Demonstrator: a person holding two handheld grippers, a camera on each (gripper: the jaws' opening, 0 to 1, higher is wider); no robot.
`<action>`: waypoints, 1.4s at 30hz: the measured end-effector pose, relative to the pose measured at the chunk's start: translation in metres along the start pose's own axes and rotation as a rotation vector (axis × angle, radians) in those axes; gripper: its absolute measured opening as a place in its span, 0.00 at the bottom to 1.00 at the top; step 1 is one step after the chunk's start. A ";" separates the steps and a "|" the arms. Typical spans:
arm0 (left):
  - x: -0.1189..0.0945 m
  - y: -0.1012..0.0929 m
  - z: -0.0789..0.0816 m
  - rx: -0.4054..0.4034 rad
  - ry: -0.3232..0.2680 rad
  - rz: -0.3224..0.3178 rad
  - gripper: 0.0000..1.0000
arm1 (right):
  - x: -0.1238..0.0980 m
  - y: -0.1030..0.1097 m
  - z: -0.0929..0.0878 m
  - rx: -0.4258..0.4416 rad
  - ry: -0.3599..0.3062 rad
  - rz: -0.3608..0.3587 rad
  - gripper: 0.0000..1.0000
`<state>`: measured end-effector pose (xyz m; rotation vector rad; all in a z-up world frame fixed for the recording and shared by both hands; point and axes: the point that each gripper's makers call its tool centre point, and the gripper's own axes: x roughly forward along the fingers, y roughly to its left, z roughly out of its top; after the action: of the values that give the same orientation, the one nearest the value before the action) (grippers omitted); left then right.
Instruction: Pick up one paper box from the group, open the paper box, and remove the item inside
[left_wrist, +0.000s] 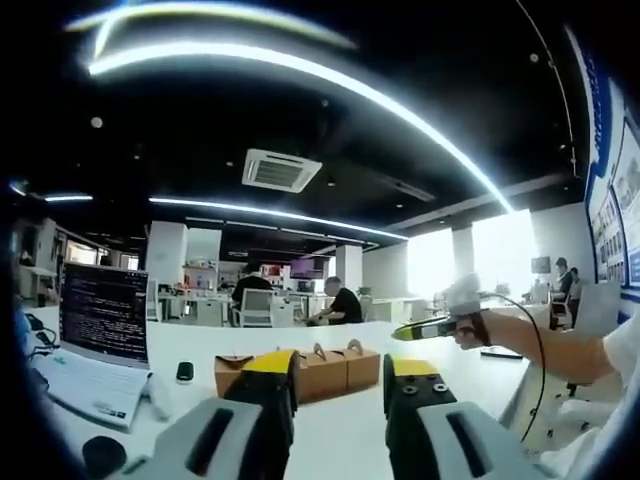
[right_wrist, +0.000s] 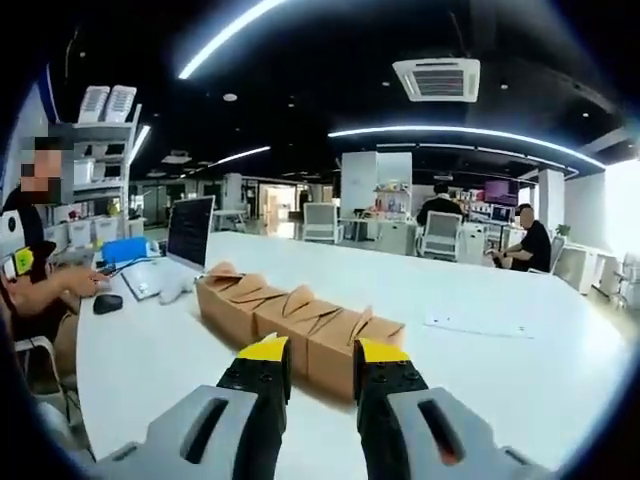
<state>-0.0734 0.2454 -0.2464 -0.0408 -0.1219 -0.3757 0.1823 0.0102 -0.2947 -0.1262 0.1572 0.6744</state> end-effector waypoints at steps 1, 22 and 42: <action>0.000 0.000 0.000 0.000 0.001 0.000 0.35 | 0.001 -0.001 0.000 -0.001 0.001 -0.001 0.26; 0.000 -0.002 -0.003 0.013 0.019 -0.024 0.35 | 0.033 -0.022 -0.015 0.000 0.070 -0.063 0.26; 0.002 -0.016 -0.009 0.031 0.041 -0.067 0.35 | 0.060 -0.022 -0.019 0.015 0.108 -0.067 0.26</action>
<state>-0.0760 0.2291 -0.2552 0.0012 -0.0881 -0.4411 0.2407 0.0265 -0.3229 -0.1532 0.2606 0.5995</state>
